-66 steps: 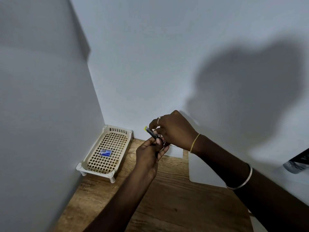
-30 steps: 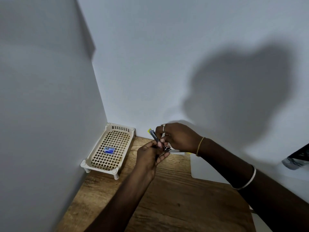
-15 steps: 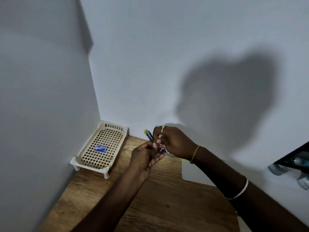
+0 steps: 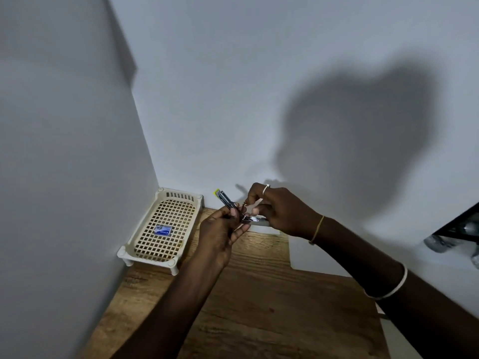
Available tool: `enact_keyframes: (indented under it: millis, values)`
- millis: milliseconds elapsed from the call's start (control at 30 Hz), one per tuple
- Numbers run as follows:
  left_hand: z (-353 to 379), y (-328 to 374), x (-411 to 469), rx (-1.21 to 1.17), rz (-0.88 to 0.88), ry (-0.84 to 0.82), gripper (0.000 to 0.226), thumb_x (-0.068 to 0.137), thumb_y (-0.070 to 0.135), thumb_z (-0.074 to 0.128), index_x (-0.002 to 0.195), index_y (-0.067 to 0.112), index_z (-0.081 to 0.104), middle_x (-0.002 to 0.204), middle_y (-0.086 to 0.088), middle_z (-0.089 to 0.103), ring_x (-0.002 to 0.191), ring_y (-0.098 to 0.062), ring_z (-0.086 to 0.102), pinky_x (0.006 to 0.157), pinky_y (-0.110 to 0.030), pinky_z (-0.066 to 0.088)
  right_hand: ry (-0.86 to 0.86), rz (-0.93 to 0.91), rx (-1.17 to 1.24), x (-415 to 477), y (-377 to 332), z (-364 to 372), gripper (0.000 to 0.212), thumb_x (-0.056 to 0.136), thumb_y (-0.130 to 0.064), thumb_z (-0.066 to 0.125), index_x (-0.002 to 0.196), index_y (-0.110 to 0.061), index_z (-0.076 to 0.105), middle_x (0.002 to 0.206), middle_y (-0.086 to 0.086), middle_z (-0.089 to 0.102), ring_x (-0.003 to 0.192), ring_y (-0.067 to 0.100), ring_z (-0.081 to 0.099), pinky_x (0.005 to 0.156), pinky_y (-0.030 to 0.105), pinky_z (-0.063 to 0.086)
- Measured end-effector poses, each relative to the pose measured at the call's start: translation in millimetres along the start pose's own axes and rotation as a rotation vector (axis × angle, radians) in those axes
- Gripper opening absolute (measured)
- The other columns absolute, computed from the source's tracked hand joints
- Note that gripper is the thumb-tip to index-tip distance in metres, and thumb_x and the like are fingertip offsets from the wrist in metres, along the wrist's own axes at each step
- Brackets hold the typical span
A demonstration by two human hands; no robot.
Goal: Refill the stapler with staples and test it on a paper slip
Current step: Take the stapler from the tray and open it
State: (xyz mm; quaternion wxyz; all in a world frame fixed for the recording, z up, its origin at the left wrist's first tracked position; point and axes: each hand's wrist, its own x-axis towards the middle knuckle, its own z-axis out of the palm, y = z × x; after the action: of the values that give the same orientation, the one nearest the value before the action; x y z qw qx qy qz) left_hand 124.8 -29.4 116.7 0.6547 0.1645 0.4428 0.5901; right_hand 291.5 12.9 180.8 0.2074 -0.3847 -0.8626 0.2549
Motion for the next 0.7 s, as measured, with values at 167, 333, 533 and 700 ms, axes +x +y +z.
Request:
enact_keyframes:
  millis: [167,333,533,700]
  values:
    - [0.3,2.1,0.5,0.033,0.018,-0.029,0.051,0.095,-0.012,0.054,0.064,0.019,0.080,0.076,0.001,0.077,0.071,-0.014,0.076,0.062,-0.027,0.062,0.033,-0.099,-0.143,-1.3,-4.5,5.1,0.027,0.097,-0.017,0.063,0.123,-0.023,0.066,0.110,-0.005,0.073,0.086,0.006,0.065,0.078,0.027,0.051]
    - [1.1,-1.4,3.1,0.012,0.025,-0.013,0.039,0.092,-0.015,0.055,0.075,0.013,0.075,0.085,-0.005,0.077,0.074,-0.019,0.075,0.064,-0.029,0.063,0.046,-0.097,-0.160,-4.2,-5.1,4.3,0.012,0.094,-0.032,0.067,0.098,-0.021,0.071,0.095,-0.009,0.071,0.080,0.009,0.065,0.073,0.039,0.054]
    - [1.6,0.1,2.4,-0.015,0.018,0.001,0.034,0.093,-0.014,0.057,0.074,0.010,0.072,0.084,-0.006,0.077,0.075,-0.018,0.076,0.061,-0.027,0.061,0.107,0.015,-0.048,-11.1,5.2,16.4,0.031,0.086,-0.042,0.075,0.111,-0.029,0.060,0.101,-0.010,0.074,0.080,0.005,0.070,0.074,0.035,0.057]
    - [-2.9,-9.1,3.4,-0.023,0.016,-0.023,0.037,0.096,-0.007,0.060,0.071,0.015,0.074,0.085,-0.003,0.078,0.077,-0.015,0.077,0.064,-0.028,0.062,0.152,0.058,-0.009,-17.9,15.9,30.9,0.041,0.086,-0.035,0.077,0.122,-0.028,0.059,0.112,-0.012,0.072,0.093,0.004,0.069,0.083,0.033,0.056]
